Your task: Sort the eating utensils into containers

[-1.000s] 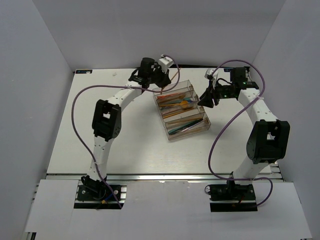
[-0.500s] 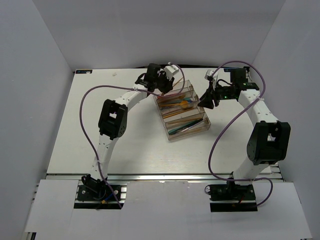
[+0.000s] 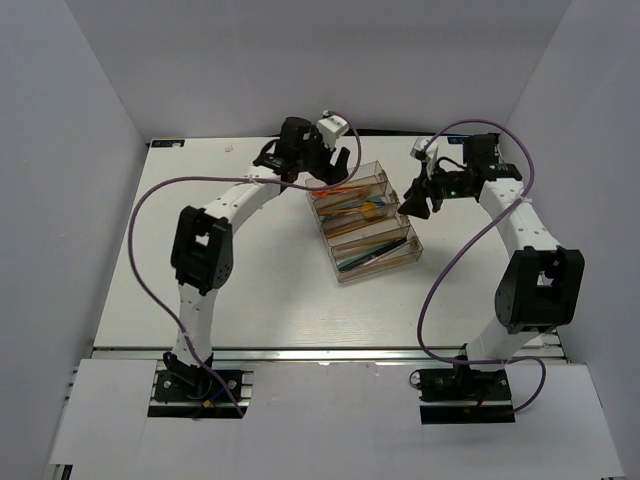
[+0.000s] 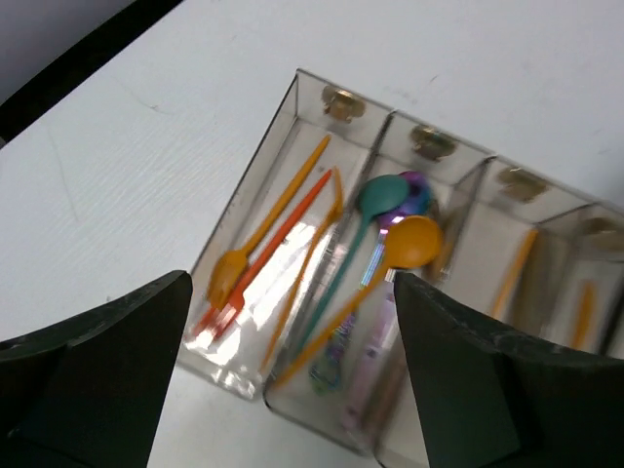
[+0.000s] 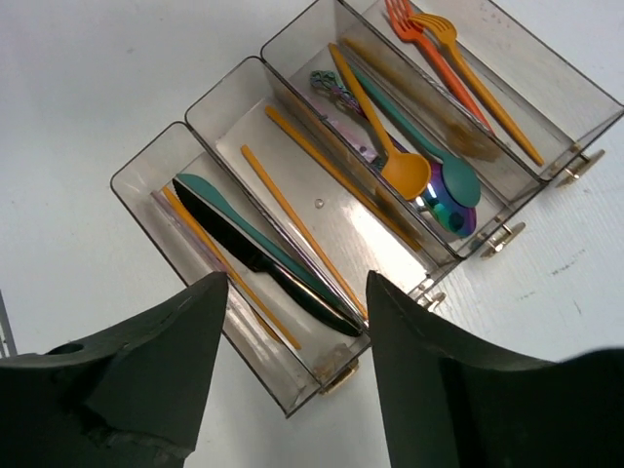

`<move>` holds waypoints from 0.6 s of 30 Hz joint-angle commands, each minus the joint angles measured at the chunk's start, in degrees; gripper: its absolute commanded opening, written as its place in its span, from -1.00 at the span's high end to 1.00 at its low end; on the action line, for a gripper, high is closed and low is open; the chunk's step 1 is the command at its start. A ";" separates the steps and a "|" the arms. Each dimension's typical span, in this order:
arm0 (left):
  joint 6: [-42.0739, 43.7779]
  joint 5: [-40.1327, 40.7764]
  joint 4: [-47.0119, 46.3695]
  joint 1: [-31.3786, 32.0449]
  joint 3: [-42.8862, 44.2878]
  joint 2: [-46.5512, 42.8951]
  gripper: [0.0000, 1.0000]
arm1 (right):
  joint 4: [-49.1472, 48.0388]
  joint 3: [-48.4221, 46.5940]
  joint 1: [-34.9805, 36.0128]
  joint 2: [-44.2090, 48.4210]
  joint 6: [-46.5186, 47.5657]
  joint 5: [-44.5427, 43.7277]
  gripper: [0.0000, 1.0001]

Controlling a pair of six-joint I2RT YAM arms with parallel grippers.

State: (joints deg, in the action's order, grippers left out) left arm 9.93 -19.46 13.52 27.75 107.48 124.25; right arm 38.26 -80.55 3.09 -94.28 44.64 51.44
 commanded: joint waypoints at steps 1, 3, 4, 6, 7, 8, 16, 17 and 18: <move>-7.71 1.36 -0.95 -0.76 -5.68 -14.19 -0.96 | 2.78 -4.08 0.16 2.52 -2.10 -2.39 -0.34; -11.14 1.01 -0.95 -1.72 -12.77 -21.13 -0.96 | 4.01 -5.22 0.07 2.70 -2.54 -3.45 -0.60; -13.08 1.18 -1.30 -2.08 -15.52 -23.67 -0.96 | 4.88 -5.92 0.07 2.87 -2.54 -3.71 -0.78; -17.57 1.36 -1.74 -3.57 -21.41 -32.02 -0.96 | 3.67 -5.93 0.07 4.19 -5.25 -5.98 -0.79; -18.54 1.18 -2.00 -4.19 -27.09 -34.92 -0.96 | 3.14 -5.84 0.07 4.89 -6.14 -6.70 -0.79; -21.07 1.36 -1.92 -4.98 -29.76 -37.82 -0.96 | 1.83 -5.76 -0.02 6.11 -7.28 -7.49 -0.79; -28.65 3.37 4.66 -10.70 -49.45 -65.87 -0.96 | 1.03 -4.35 -0.28 13.06 -12.02 -10.22 -0.79; -29.26 3.90 5.20 -10.78 -50.34 -67.54 -0.96 | 0.68 -3.57 -0.28 13.59 -12.73 -9.78 -0.79; -29.53 3.91 5.72 -10.78 -50.96 -69.12 -0.96 | 0.94 -3.38 -0.28 14.03 -12.91 -9.00 -0.79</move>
State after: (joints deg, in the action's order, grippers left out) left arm -16.21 -16.75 16.29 16.97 58.35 59.86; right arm 40.36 -83.88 3.05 -82.78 34.65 42.00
